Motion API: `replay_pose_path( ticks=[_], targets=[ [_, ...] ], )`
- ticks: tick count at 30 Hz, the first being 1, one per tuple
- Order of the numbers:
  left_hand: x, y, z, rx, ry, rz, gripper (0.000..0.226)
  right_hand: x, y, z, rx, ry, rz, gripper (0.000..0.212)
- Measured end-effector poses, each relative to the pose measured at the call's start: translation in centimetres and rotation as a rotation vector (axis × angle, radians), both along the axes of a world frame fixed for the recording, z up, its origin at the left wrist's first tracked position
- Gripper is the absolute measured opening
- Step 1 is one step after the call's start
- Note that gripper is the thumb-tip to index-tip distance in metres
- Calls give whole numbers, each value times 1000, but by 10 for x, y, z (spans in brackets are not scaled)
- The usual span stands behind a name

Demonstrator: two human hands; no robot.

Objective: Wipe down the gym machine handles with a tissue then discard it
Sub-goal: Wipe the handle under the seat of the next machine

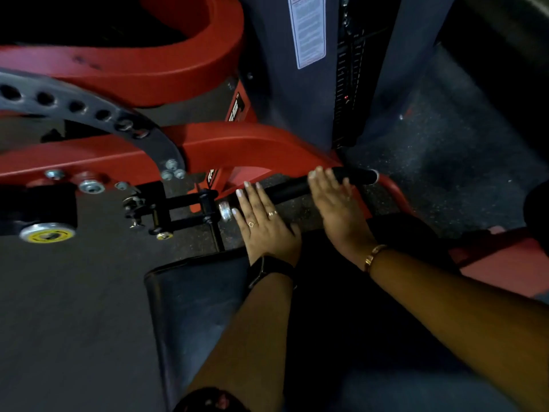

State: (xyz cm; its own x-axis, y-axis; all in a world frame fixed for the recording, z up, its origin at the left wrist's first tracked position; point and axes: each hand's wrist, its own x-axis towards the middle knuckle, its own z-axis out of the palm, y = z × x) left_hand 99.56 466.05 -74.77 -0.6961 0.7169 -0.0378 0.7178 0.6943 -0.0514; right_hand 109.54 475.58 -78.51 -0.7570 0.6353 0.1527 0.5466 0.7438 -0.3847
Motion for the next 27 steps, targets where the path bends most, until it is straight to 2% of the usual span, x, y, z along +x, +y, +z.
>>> replay_pose_path(
  ticks=[2, 4, 7, 9, 13, 15, 17, 20, 23, 27],
  targets=[
    [2, 2, 1, 18, -31, 11, 105, -7, 9, 5, -64, -21, -118, 65],
    [2, 2, 5, -19, -44, 14, 99, -24, 8, 17, -128, -22, -138, 67],
    [3, 3, 6, -6, 21, 0, 76, -48, -10, 38, -133, -43, 89, 60],
    [-1, 1, 3, 8, 92, -17, 70, -45, -20, 37, -121, -29, 198, 56],
    [4, 1, 7, 1, -55, -74, 90, -12, -3, 16, -53, 36, 96, 66],
    [7, 2, 7, -14, -25, -167, 90, -9, 11, 16, -113, -17, -22, 74],
    [6, 3, 6, -16, -9, -206, 87, -19, 16, 22, -179, -39, -106, 70],
    [5, 3, 9, -3, -20, -187, 82, -35, 3, 35, -221, -8, -29, 57],
    [3, 1, 8, 15, -9, -195, 72, -26, -20, 36, -255, 65, 107, 57],
    [5, 4, 9, -21, -49, -178, 85, -5, 3, 17, -174, 51, -62, 64]
  ],
)
